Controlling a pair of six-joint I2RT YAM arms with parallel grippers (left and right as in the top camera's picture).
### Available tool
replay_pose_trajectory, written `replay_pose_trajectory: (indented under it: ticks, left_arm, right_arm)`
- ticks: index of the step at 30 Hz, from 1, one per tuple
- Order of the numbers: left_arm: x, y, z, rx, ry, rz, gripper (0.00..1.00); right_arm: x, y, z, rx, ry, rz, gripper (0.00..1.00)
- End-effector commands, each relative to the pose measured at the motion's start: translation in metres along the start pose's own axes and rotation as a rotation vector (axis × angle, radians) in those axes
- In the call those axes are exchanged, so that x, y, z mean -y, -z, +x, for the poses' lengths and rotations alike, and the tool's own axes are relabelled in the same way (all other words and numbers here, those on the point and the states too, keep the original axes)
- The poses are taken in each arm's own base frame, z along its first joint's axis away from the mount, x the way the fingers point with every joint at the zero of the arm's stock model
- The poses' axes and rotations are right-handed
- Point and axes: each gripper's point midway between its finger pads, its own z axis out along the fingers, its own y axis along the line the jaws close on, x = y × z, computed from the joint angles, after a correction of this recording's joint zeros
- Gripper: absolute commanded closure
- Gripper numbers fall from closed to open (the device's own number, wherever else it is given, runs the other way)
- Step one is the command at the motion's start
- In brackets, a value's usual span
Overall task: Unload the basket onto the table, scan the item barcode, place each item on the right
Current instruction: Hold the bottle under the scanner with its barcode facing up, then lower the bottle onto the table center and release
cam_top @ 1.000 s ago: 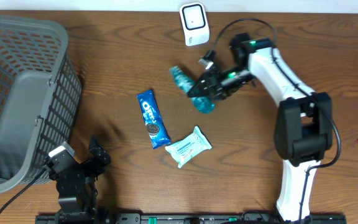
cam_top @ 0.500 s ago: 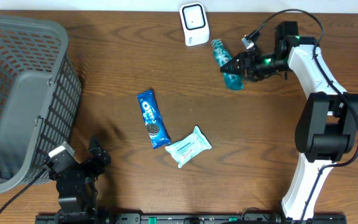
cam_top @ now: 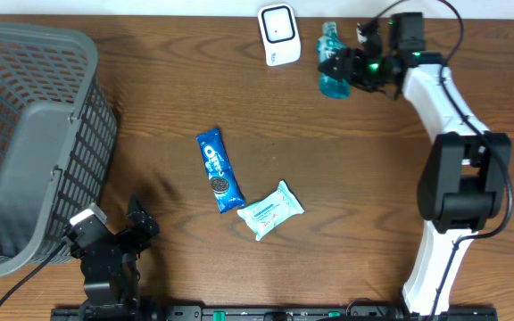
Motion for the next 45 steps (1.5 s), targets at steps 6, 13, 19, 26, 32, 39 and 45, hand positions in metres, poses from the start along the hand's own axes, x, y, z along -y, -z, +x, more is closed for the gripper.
replay_pose_trajectory:
  ticks: [6, 13, 19, 26, 32, 39, 45]
  left_arm:
    - [-0.002, 0.000, -0.002, 0.008, -0.014, -0.011, 0.02]
    - [-0.002, 0.000, -0.002, 0.008, -0.014, -0.011, 0.02]
    - [-0.002, 0.000, -0.002, 0.008, -0.014, -0.011, 0.02]
    - [-0.002, 0.000, -0.002, 0.008, -0.014, -0.011, 0.02]
    - [-0.002, 0.000, -0.002, 0.008, -0.014, -0.011, 0.02]
    - [-0.002, 0.000, -0.002, 0.008, -0.014, -0.011, 0.02]
    - [-0.002, 0.000, -0.002, 0.008, -0.014, -0.011, 0.02]
  right_arm:
    - [-0.076, -0.032, -0.022, 0.208, 0.173, 0.120, 0.75]
    - [-0.089, -0.043, -0.042, 0.345, 0.224, 0.153, 0.78]
    - [-0.080, -0.058, -0.065, 0.447, 0.188, 0.105, 0.83]
    - [-0.063, -0.082, -0.082, 0.455, 0.142, 0.128, 0.83]
    - [-0.070, -0.087, -0.092, 0.442, 0.154, 0.154, 0.82]
    - [-0.084, -0.070, -0.104, 0.453, 0.171, 0.206, 0.80]
    - [-0.073, -0.058, -0.094, 0.362, 0.149, 0.274, 0.81]
